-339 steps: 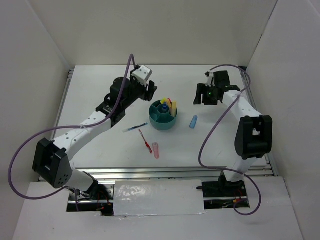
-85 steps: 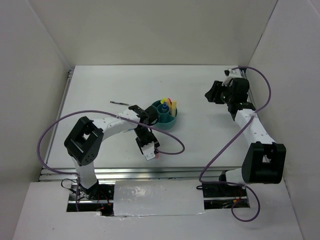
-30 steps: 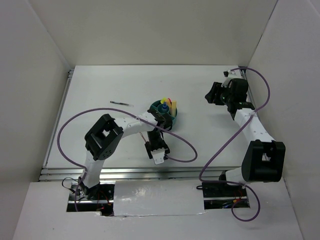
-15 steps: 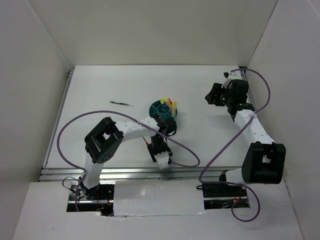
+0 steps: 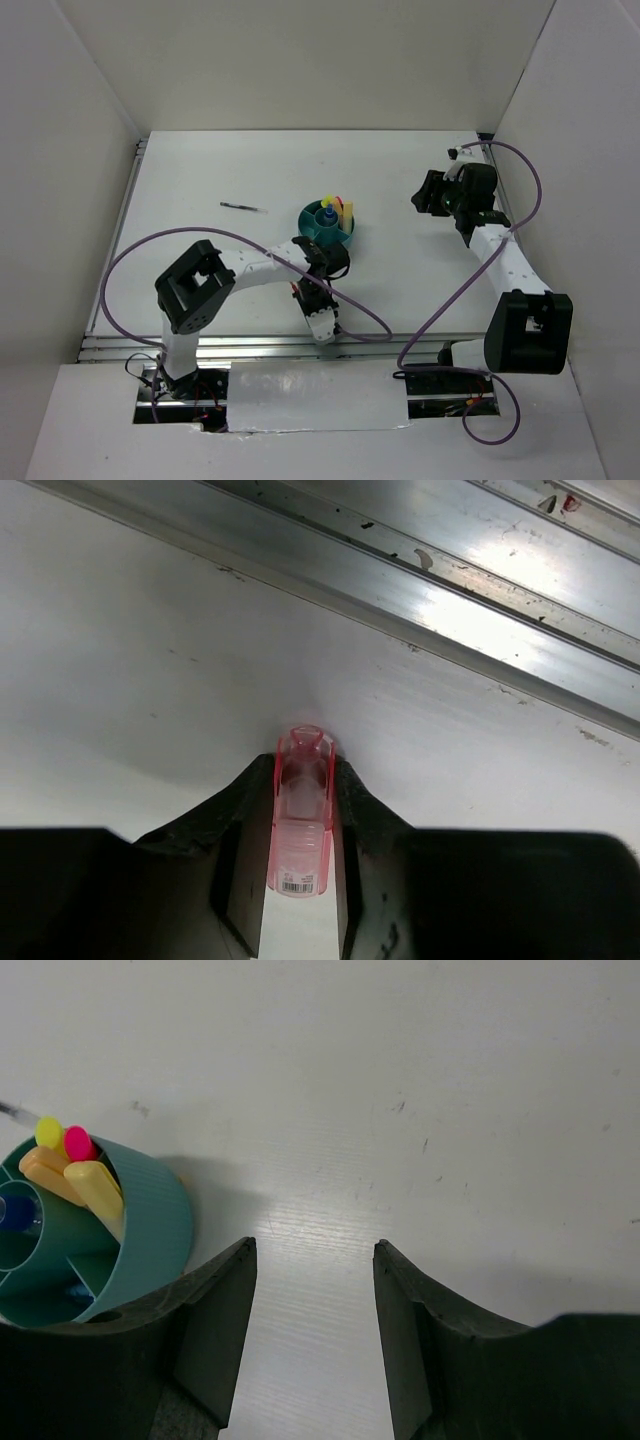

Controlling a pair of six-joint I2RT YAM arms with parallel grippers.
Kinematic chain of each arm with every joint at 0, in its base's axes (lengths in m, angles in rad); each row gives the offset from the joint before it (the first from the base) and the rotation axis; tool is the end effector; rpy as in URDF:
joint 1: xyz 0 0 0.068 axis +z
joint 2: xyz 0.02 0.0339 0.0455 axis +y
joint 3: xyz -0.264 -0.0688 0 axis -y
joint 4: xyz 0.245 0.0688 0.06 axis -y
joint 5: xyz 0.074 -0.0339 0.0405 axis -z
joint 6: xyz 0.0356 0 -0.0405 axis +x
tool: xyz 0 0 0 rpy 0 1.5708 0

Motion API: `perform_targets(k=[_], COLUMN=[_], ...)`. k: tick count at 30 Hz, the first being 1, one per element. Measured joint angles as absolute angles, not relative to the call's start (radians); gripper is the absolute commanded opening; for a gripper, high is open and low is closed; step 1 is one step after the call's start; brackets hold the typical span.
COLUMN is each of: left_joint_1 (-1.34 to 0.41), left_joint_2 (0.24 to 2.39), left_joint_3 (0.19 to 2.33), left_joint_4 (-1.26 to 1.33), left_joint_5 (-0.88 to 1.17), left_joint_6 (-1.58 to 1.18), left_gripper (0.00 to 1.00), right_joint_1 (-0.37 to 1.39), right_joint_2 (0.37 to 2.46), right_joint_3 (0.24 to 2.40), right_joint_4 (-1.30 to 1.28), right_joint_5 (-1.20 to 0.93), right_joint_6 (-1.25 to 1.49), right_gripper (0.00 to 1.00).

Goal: Sort the stationery into containers
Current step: Pick up the stationery from the center of the board, then place the stationery in the storage box.

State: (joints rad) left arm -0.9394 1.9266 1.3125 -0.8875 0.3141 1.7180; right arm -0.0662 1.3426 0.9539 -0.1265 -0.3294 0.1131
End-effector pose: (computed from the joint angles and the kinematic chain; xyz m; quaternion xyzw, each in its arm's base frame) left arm 0.2002 -0.2924 0.1612 0.9596 0.2314 -0.1316 0.0909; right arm 0.3035 -0.0086 0.2803 -0.0059 0.8562 0.1533 0.4934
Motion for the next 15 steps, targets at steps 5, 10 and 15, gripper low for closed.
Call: perform_targets(k=[5, 10, 15], left_joint_1=[-0.914, -0.818, -0.733], left_joint_2=[1.913, 1.929, 1.913], left_joint_3=[1.298, 1.382, 1.461], left_joint_4=[-0.861, -0.874, -0.871], left_joint_5=[0.357, 0.466, 0.603], left_joint_6=[1.693, 1.694, 1.694], left_gripper=[0.12, 0.07, 0.06], right_joint_1=[-0.066, -0.066, -0.066], right_joint_2=[1.343, 1.343, 1.343], right_joint_3=[0.954, 0.954, 0.954], right_joint_4=[-0.127, -0.127, -0.127], right_joint_5=[-0.329, -0.328, -0.328], right_joint_6=[0.113, 0.11, 0.107], right_gripper=[0.57, 0.57, 0.57])
